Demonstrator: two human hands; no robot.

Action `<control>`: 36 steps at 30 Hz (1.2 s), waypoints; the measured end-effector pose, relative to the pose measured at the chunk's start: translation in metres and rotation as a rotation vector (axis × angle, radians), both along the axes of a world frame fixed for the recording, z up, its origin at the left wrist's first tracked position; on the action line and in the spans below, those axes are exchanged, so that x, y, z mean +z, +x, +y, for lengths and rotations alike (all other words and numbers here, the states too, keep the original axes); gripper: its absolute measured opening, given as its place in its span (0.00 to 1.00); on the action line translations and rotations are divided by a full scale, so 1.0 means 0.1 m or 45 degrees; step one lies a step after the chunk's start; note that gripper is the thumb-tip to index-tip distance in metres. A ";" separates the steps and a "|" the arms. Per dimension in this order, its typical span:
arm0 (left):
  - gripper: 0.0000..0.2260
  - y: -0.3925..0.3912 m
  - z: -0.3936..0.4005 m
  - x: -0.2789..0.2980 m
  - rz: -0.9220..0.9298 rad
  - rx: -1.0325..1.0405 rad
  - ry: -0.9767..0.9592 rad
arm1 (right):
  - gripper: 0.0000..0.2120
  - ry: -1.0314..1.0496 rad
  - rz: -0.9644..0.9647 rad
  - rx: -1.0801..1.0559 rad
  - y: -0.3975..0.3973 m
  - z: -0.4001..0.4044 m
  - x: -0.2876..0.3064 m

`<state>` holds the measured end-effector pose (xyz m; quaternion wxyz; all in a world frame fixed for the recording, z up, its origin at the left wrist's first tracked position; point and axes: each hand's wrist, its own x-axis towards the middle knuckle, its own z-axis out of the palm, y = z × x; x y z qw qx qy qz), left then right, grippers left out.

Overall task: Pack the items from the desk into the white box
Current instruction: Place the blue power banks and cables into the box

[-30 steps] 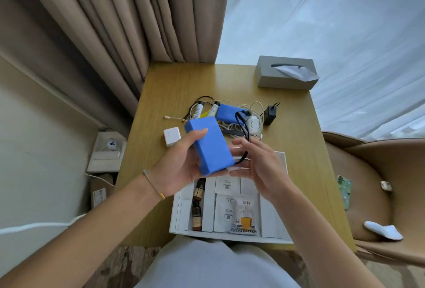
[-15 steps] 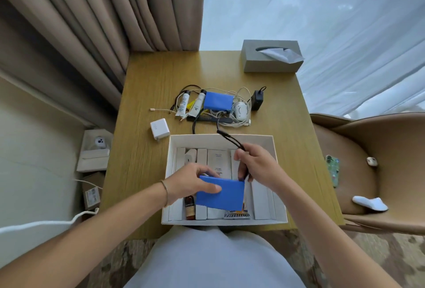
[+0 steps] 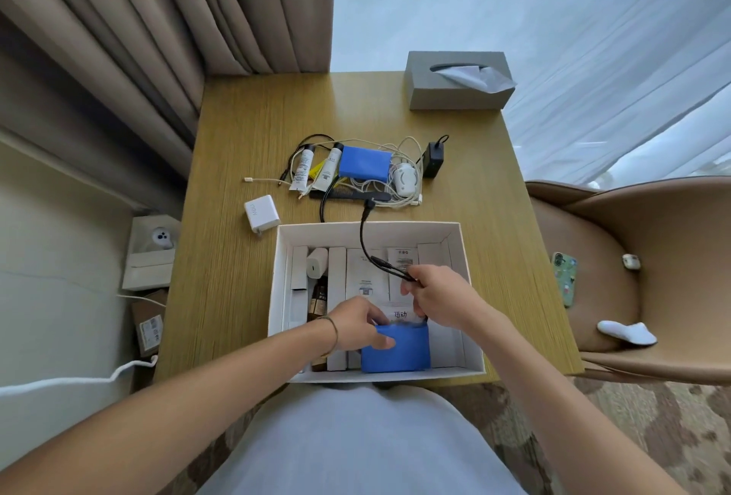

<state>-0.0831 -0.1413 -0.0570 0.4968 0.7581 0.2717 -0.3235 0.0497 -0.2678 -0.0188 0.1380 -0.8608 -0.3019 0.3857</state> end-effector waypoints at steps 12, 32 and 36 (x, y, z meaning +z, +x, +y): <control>0.16 -0.02 -0.06 -0.09 -0.047 0.162 0.107 | 0.10 -0.182 -0.255 0.254 -0.05 0.00 -0.19; 0.04 -0.02 0.52 0.77 -0.583 0.520 0.143 | 0.11 0.320 -0.537 0.188 0.01 0.49 0.19; 0.05 0.03 0.88 0.96 -0.720 0.654 0.262 | 0.10 0.467 -0.448 0.112 0.07 0.83 0.38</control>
